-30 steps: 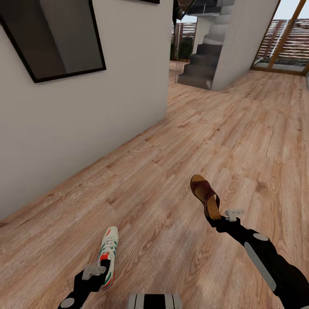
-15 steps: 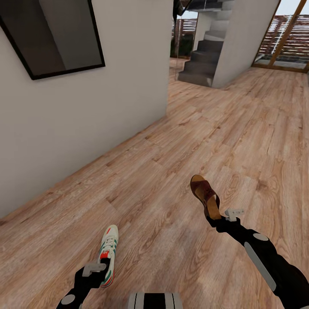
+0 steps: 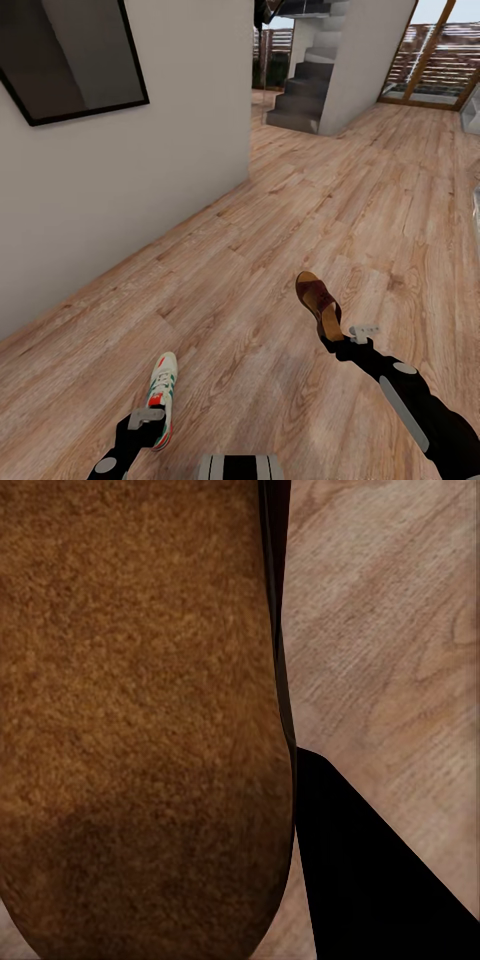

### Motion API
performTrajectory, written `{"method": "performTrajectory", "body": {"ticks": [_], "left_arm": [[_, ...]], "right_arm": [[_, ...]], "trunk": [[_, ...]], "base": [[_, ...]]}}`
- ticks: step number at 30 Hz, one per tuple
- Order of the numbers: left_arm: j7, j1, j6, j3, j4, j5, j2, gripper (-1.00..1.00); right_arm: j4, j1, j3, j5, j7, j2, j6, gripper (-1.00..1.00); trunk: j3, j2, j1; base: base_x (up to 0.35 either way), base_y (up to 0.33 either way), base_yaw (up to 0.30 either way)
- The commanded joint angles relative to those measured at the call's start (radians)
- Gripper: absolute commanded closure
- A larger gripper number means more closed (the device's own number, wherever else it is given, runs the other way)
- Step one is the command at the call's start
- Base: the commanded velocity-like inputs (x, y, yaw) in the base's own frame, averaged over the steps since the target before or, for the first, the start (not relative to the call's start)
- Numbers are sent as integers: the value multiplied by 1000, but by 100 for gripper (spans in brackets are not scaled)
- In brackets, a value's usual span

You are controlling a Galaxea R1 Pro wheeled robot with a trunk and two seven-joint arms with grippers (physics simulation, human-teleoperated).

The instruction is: Pick up the two gym shoes and the two sandals from the corridor floor and place them onto the hallstand (shoe rack) in the corridor, making sure they are on the rack and not on the floor. Arrange them so the two gym shoes are next to each other and the two sandals are next to each other.

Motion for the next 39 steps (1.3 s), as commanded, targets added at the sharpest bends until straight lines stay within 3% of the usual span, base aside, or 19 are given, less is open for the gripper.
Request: {"method": "performTrajectory", "body": {"ticks": [1,11,18,30,39], "left_arm": [[-7,0,-3,9,-1,-6,-1,-100],[-7,0,-6,9,1,-6,0,-100],[-7,0,-9,8,1,-6,1,-100],[-7,0,-9,7,3,-6,0,-100],[-7,1,-9,6,5,-6,-1,-100]], "right_arm": [[-1,0,1,-9,-1,-1,6,100],[-1,0,1,-9,-1,-1,6,100],[-1,0,1,-9,-1,-1,6,100],[-1,0,1,-9,-1,-1,6,100],[-1,0,1,-9,-1,-1,4,100]], "trunk": [[-1,0,0],[-1,0,0],[-35,-2,3],[-43,-2,3],[-78,-4,7]], "base": [[0,0,-30],[0,0,-9],[0,0,0],[0,0,0],[0,0,0]]}}
